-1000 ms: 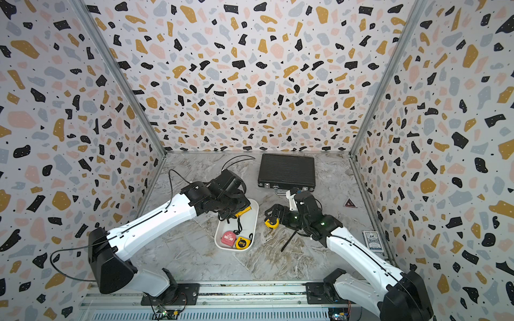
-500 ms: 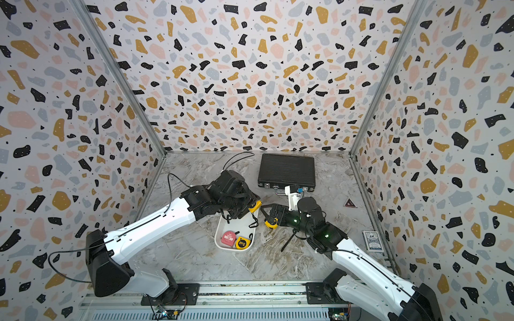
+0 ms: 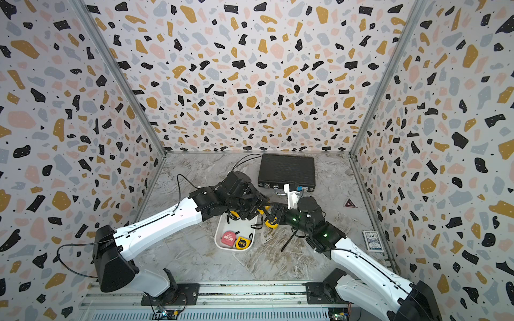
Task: Take the tape measure out of the storage box
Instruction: Place the tape measure at the center of the board.
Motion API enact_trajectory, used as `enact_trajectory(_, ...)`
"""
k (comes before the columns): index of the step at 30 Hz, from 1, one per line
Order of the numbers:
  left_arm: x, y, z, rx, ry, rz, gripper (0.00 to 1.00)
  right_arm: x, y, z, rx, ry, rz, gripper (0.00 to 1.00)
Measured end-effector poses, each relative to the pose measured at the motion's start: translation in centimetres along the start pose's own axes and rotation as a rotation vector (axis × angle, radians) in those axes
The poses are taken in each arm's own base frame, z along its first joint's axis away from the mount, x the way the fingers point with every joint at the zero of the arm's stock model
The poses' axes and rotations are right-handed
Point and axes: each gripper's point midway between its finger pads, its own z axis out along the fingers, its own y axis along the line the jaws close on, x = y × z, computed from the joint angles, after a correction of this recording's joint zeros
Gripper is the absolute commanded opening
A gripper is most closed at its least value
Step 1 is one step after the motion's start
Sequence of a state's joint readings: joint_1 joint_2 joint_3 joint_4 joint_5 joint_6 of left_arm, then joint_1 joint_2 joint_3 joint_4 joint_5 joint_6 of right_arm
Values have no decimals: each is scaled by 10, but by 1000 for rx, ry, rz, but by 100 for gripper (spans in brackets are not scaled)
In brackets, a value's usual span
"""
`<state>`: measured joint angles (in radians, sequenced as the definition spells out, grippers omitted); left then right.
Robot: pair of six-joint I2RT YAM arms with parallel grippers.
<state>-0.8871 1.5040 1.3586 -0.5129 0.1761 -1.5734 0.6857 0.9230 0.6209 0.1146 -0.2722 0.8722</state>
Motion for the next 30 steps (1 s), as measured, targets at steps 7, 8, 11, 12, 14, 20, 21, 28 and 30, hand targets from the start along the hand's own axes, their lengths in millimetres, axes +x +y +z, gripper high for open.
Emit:
enact_trajectory(7,9,-11,0,44,52,-19,0,-1,1,3,-8,-5,-3,39)
enact_trajectory(8,9,-12,0,47,54,-22,0,-2,3,3,-16,-6,-2,35)
enact_trajectory(11,10,-12,0,47,59,-27,0,-3,4,3,-20,-10,-4,24)
enact_trajectory(12,10,-12,-1,49,59,-28,3,-2,4,3,-20,-10,4,20)
enact_trajectory(14,10,-13,0,51,60,-27,30,-2,4,2,-20,-10,7,15)
enact_trajectory(20,13,-12,-1,49,69,15,94,2,4,-7,-7,6,21,9)
enact_trajectory(21,12,-11,-2,45,61,27,100,5,2,-9,-2,16,28,9)
enact_trajectory(28,-8,2,-22,2,-25,92,100,39,-13,-25,28,118,97,8)
enact_trajectory(30,-13,3,-30,6,-45,102,100,54,-20,-26,32,160,130,8)
